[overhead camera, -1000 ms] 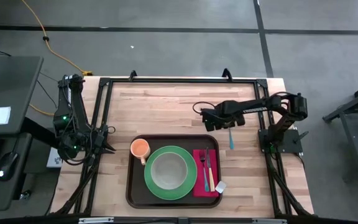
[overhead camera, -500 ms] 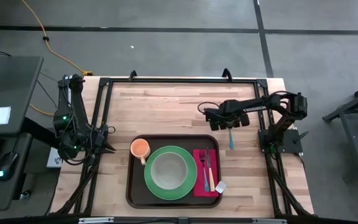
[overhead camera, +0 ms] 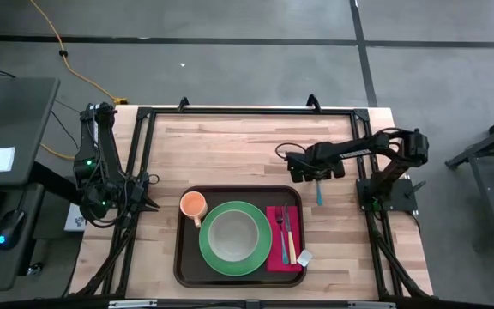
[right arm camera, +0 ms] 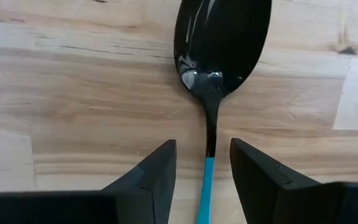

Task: Set up tray
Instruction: Put the blue spoon on the red napkin to the left side of the blue fork

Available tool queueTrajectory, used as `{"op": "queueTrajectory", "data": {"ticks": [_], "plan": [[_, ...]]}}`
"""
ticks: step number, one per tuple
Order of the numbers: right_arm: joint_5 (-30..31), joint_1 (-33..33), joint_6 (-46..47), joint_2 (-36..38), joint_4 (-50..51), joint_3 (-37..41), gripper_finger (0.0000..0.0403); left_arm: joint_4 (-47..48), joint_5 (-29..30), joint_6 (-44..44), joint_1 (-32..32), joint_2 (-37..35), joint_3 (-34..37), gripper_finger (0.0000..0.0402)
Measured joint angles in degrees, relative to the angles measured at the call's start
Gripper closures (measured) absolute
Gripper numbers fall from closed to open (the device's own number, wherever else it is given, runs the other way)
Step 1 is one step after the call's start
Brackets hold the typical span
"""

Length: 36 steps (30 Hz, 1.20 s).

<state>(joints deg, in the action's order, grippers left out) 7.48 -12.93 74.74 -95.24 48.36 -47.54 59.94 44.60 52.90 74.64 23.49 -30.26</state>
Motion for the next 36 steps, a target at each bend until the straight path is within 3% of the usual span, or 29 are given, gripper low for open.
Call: {"op": "queueTrajectory", "data": {"ticks": [7,22,36], "plan": [[-1.73,-0.61,0.01,-0.10,-1.11,0.77,0.0282,0.00,-0.20,0.03,0.01,0.02,0.00,0.0323],[-0.45,-0.57,-0.24,-0.11,-0.66,-0.46,0.0395,-0.02,-0.15,0.03,0.00,0.02,0.00,0.0323],[1.82,-0.59,1.43,8.47,1.21,-0.25,0.0399,-0.02,-0.08,0.01,-0.01,0.02,0.00,0.0323]]}}
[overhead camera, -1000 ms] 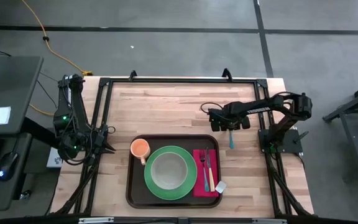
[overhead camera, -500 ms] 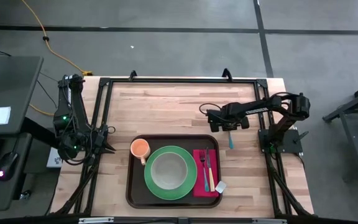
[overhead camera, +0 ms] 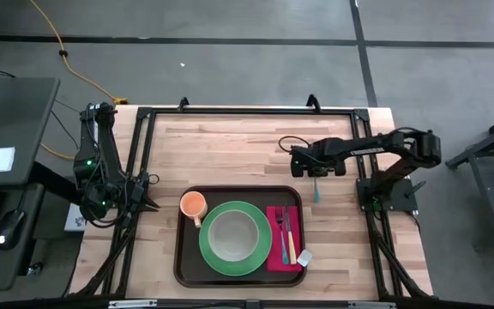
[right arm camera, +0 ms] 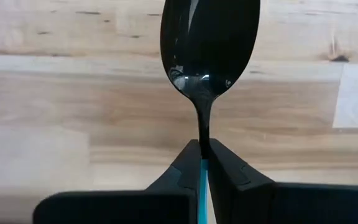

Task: Set up tray
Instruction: Put the blue spoon on the red napkin to the left side of the blue fork

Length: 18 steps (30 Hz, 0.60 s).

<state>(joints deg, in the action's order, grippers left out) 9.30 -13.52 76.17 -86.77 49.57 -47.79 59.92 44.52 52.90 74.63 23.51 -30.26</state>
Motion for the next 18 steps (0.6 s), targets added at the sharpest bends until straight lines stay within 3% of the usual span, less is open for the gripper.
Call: {"op": "queueTrajectory", "data": {"ticks": [8,18], "plan": [[-5.11,1.87,1.59,4.55,0.53,-0.04,0.0397,0.00,0.28,-0.04,0.02,0.00,0.00,0.0323],[-9.39,11.59,10.26,6.00,-1.40,-0.11,0.0396,0.13,0.13,-0.07,0.00,-0.01,0.00,0.0323]]}}
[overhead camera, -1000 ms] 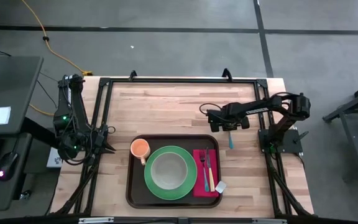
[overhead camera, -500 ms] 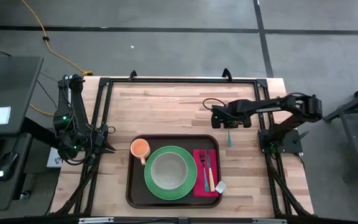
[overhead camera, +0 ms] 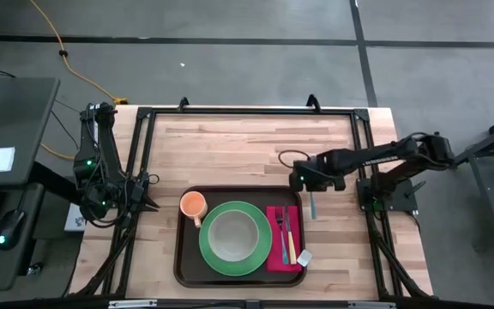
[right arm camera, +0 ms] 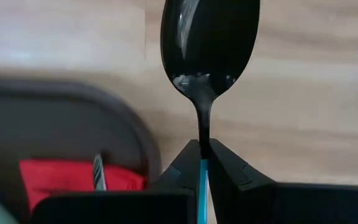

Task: Set up tray
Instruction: Put the blue spoon on the red napkin to the left side of the blue fork

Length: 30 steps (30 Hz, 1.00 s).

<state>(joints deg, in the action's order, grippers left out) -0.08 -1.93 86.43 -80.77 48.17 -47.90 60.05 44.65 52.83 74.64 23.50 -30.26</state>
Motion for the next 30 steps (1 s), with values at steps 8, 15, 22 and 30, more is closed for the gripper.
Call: {"op": "queueTrajectory", "data": {"ticks": [8,15,22,30], "plan": [[-1.28,7.49,7.94,0.00,-5.89,-0.04,0.0401,0.07,-0.05,-0.04,-0.01,0.01,0.00,0.0323],[-0.26,12.68,12.71,0.00,-13.92,-0.04,0.0399,0.07,-0.55,-1.03,0.00,0.01,0.00,0.0323],[1.30,16.69,16.26,0.00,-21.34,-0.04,0.0400,0.11,-1.16,-1.57,0.00,-0.01,0.00,0.0323],[3.56,20.09,18.19,-0.22,-29.38,-0.07,0.0401,1.91,-3.42,-1.57,-0.01,0.01,0.00,0.0323]]}}
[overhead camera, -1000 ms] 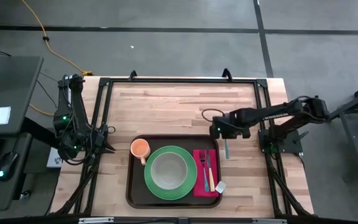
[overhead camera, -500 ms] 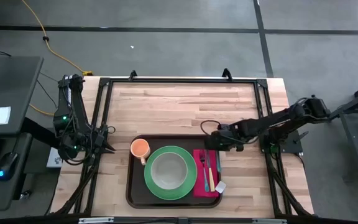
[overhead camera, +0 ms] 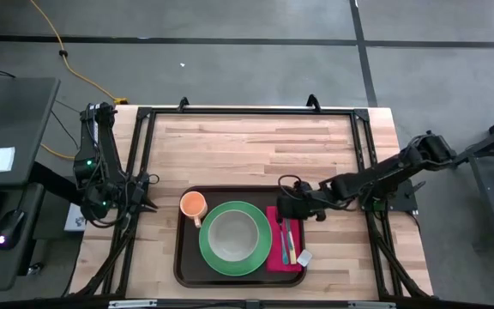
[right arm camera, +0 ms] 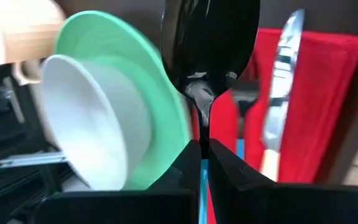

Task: Set up tray
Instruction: Put the blue spoon on the red napkin to the left side of the blue fork

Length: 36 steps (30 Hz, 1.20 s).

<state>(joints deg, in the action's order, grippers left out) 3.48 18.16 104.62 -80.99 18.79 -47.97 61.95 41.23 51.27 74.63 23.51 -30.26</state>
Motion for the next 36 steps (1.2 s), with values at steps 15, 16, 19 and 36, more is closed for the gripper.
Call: {"op": "queueTrajectory", "data": {"ticks": [15,16,19,36], "plan": [[1.26,3.04,-0.33,-10.18,2.05,-10.40,0.0402,0.81,0.02,0.00,0.00,-0.02,0.00,0.0323],[1.17,3.05,-0.33,-11.14,2.45,-11.05,0.0402,0.81,0.02,0.00,0.00,0.00,0.00,0.0323],[0.67,3.01,-0.26,-13.20,3.14,-12.00,0.0402,0.81,0.01,0.00,0.01,-0.01,0.00,0.0323],[-1.49,3.01,0.93,-16.33,2.46,-12.11,0.0402,1.07,-0.30,-0.44,0.00,-0.02,0.00,0.0323]]}}
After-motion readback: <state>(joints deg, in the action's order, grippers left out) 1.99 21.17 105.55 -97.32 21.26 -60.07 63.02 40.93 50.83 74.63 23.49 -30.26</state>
